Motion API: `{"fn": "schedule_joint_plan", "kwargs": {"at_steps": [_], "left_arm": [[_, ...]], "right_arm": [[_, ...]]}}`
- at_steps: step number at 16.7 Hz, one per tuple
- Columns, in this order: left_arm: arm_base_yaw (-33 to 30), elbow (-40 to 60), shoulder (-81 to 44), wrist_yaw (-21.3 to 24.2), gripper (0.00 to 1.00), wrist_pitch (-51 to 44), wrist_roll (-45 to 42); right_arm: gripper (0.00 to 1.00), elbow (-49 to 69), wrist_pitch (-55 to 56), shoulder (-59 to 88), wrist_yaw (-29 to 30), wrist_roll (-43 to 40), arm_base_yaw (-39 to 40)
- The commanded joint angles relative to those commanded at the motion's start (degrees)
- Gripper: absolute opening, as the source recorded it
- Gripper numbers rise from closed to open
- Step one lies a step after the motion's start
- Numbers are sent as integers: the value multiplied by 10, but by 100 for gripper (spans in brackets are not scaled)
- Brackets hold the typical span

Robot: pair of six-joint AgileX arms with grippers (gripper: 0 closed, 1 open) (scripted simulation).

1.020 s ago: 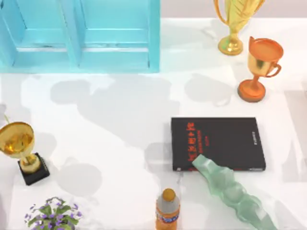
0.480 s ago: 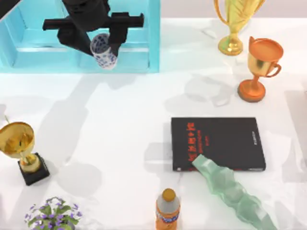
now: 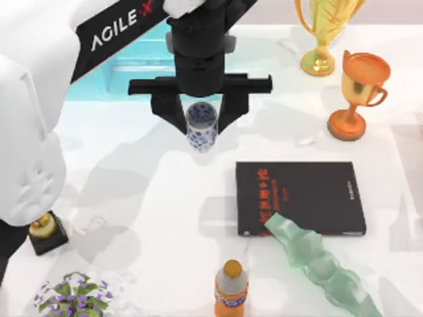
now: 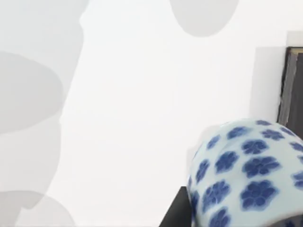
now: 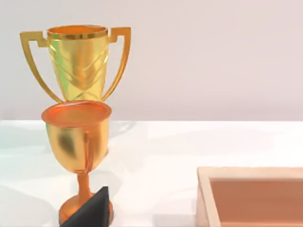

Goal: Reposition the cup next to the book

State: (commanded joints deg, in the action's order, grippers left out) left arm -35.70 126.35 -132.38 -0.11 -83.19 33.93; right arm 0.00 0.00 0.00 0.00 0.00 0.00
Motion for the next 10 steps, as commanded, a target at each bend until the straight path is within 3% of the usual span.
{"fn": "schedule_joint_plan", "kwargs": {"at_steps": [6, 10], "left_arm": [[2, -2, 1, 1, 0, 3, -2], [3, -66, 2, 0, 0, 66, -2]], "right_arm": [[100, 0, 0, 0, 0, 0, 0], [100, 0, 0, 0, 0, 0, 0]]}}
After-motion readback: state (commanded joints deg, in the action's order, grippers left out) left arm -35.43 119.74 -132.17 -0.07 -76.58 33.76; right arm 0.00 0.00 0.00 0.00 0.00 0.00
